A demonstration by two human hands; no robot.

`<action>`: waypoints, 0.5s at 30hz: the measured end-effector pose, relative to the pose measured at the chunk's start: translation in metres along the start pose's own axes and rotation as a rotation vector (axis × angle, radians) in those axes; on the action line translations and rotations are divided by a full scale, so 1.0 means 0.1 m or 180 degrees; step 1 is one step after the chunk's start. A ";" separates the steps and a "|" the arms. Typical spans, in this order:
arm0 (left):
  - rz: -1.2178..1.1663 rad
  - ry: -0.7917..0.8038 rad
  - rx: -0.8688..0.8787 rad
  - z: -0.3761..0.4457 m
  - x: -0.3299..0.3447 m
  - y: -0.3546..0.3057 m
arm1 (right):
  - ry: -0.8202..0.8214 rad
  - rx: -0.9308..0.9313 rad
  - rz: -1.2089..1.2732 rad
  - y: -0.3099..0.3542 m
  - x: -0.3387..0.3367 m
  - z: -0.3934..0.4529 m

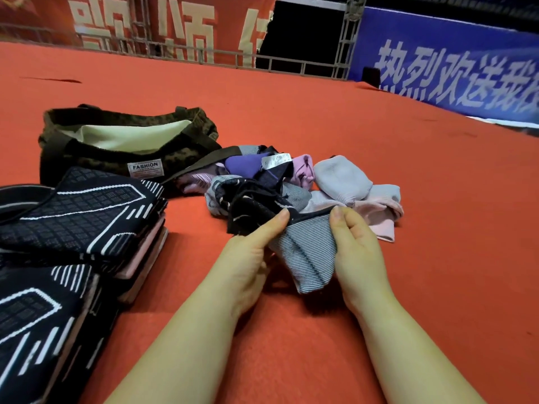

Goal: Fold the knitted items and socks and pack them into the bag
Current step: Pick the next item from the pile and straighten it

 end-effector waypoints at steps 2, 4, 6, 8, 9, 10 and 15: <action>0.0260 -0.0213 0.0156 0.00 -0.01 0.01 | 0.0098 0.0018 -0.0006 0.00 0.02 0.00; 0.0359 -0.0374 0.0367 -0.01 -0.01 -0.01 | 0.0084 -0.0048 -0.0283 0.01 0.01 0.00; 0.0282 -0.0488 0.0564 -0.01 0.00 -0.05 | -0.0035 -0.0138 -0.0513 0.00 -0.02 0.00; 0.0187 -0.0522 0.0782 0.00 0.00 -0.10 | -0.0180 -0.0112 -0.0550 -0.01 -0.05 0.00; 0.0119 -0.0529 0.0899 0.00 0.00 -0.13 | -0.0237 -0.0077 -0.0509 -0.01 -0.05 0.01; 0.0044 -0.0540 0.1015 0.00 -0.01 -0.15 | -0.0277 -0.0051 -0.0448 -0.02 -0.06 0.01; -0.0111 -0.0538 0.1409 0.00 -0.07 -0.31 | -0.0456 0.0074 -0.0243 -0.03 -0.08 0.02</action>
Point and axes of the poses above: each hand's wrist, its own z-axis towards the middle knuckle, its own x-axis out of the palm, y = z × x, the point moved 4 cm from there along z, towards the middle knuckle, and after that the axes turned 9 degrees about y, right-handed, at the moved point
